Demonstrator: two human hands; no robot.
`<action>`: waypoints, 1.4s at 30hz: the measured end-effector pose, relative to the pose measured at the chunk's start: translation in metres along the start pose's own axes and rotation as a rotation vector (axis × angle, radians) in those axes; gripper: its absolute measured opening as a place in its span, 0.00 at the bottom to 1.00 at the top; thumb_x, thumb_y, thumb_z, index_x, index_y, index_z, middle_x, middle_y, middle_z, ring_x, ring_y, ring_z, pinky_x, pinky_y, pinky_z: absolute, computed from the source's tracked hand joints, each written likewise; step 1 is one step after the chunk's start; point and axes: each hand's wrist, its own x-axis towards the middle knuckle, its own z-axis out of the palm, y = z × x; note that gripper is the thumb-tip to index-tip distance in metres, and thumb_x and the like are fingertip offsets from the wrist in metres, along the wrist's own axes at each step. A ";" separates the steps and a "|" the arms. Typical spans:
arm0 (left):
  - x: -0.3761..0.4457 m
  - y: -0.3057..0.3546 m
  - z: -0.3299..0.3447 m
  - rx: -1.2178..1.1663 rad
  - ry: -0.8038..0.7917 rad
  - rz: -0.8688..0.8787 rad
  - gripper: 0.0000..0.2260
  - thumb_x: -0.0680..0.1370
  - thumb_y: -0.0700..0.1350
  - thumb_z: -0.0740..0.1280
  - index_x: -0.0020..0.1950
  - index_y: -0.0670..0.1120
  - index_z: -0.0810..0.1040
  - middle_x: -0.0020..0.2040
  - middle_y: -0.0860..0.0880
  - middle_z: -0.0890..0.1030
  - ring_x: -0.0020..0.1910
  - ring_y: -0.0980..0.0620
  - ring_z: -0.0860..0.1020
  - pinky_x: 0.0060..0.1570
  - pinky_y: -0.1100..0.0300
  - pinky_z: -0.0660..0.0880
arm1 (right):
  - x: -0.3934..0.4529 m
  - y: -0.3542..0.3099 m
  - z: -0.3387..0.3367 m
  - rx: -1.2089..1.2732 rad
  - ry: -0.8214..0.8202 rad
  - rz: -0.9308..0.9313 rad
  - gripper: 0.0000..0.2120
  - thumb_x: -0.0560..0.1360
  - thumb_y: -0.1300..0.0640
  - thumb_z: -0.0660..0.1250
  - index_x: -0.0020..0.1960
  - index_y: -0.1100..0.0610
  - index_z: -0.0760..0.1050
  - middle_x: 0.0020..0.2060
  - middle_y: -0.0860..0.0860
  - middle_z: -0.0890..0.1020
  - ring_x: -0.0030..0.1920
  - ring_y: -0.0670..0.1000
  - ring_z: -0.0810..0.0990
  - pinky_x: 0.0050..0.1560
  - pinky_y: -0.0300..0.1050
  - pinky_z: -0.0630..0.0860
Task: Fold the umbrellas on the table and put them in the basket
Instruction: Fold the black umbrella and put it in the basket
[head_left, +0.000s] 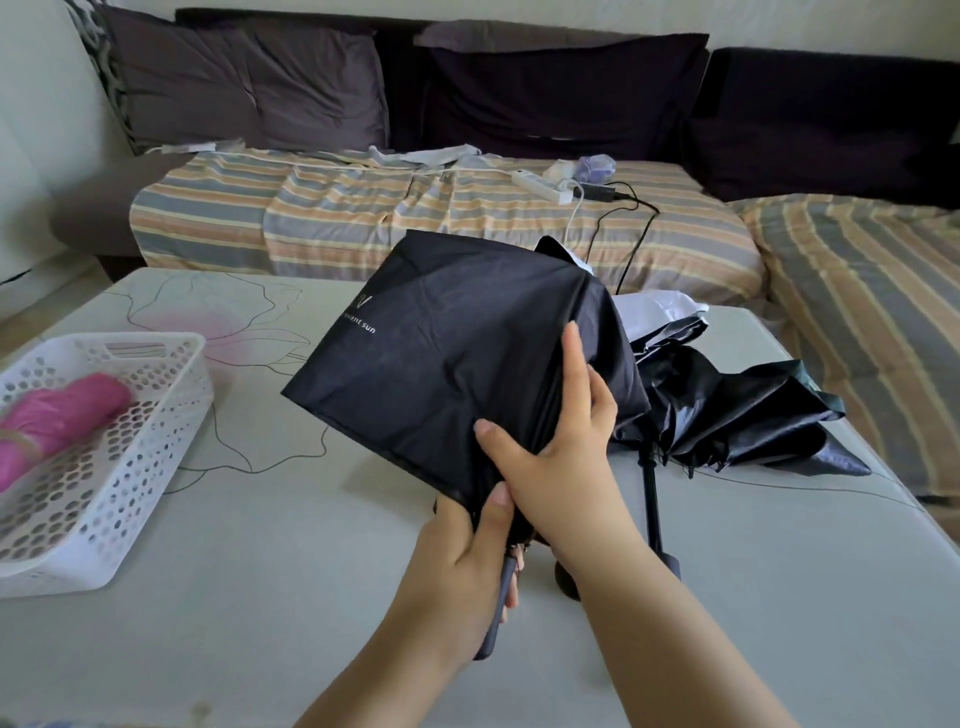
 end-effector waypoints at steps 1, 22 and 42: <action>0.000 0.000 0.000 0.018 -0.009 0.005 0.23 0.72 0.61 0.56 0.50 0.42 0.68 0.30 0.45 0.75 0.27 0.48 0.72 0.29 0.54 0.70 | 0.002 0.001 0.000 0.025 0.023 0.001 0.46 0.72 0.58 0.72 0.65 0.23 0.43 0.73 0.41 0.46 0.70 0.41 0.57 0.46 0.19 0.60; -0.002 0.005 -0.006 0.266 -0.009 0.084 0.31 0.65 0.72 0.52 0.68 0.74 0.55 0.49 0.60 0.82 0.36 0.56 0.79 0.40 0.62 0.76 | -0.004 0.011 0.005 0.198 0.075 -0.043 0.45 0.72 0.60 0.72 0.65 0.21 0.47 0.72 0.38 0.51 0.70 0.39 0.58 0.52 0.21 0.65; 0.000 -0.002 -0.021 -0.060 -0.072 -0.077 0.32 0.63 0.55 0.79 0.63 0.66 0.71 0.34 0.51 0.79 0.27 0.50 0.72 0.28 0.60 0.72 | 0.029 -0.002 -0.099 0.352 0.283 0.113 0.22 0.82 0.48 0.58 0.38 0.59 0.80 0.36 0.48 0.84 0.37 0.45 0.82 0.38 0.39 0.78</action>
